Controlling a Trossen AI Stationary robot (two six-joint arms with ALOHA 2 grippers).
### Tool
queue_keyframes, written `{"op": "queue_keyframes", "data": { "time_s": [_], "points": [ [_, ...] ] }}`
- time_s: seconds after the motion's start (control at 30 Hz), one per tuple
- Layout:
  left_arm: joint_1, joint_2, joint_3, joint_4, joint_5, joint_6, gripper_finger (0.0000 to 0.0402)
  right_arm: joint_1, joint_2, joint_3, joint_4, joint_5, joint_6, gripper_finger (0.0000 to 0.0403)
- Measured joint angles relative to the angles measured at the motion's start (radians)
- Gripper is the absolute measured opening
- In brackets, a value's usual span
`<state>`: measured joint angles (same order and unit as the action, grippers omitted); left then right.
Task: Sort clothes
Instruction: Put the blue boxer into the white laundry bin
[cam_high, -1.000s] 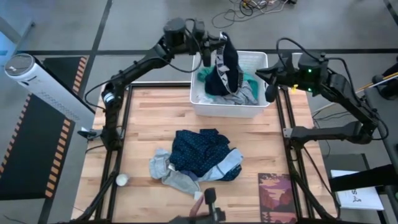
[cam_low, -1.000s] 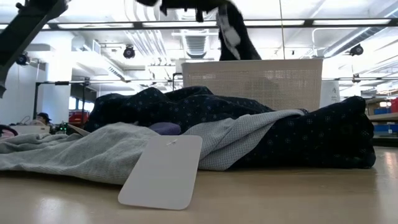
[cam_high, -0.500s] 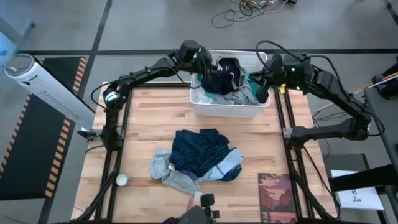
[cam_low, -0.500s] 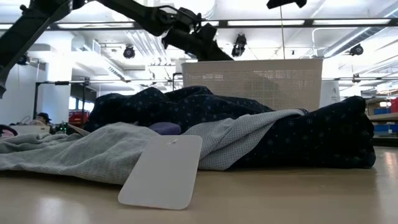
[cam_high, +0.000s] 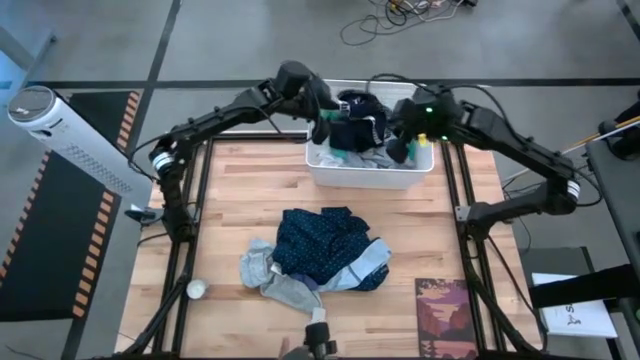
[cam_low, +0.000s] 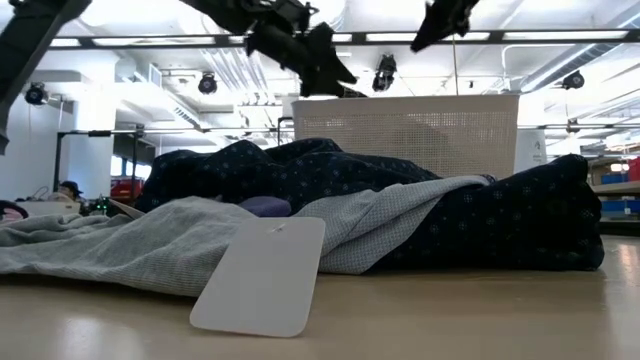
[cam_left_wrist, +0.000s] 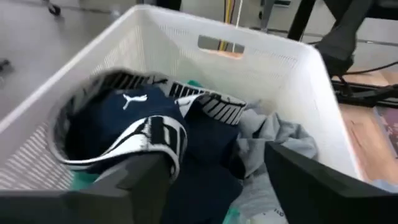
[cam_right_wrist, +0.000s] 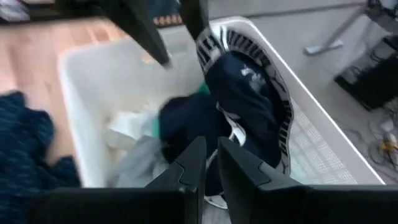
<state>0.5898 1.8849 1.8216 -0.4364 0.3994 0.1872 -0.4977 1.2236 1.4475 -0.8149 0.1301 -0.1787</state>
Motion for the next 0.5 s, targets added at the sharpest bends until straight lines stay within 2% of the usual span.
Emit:
{"op": "queue_keyframes", "data": {
  "time_s": [0.13, 0.23, 0.4, 0.5],
  "points": [
    [-0.002, -0.084, -0.042, 0.011, 0.0, 0.023, 0.0275, -0.019, 0.068, -0.001, 0.005, 0.001, -0.037, 0.0025],
    [-0.002, -0.169, -0.126, 0.08, 0.0, 0.029, 0.0283, -0.042, 0.125, -0.001, 0.034, -0.022, -0.058, 0.0015],
    [-0.002, -0.344, -0.369, 0.321, 0.0, 0.012, 0.0272, -0.107, 0.242, -0.001, 0.146, -0.163, -0.077, 0.0001],
    [-0.002, -0.459, -0.526, 0.467, 0.002, -0.02, 0.0263, -0.152, 0.314, -0.001, 0.214, -0.173, -0.077, 0.0002]
  ]
}}
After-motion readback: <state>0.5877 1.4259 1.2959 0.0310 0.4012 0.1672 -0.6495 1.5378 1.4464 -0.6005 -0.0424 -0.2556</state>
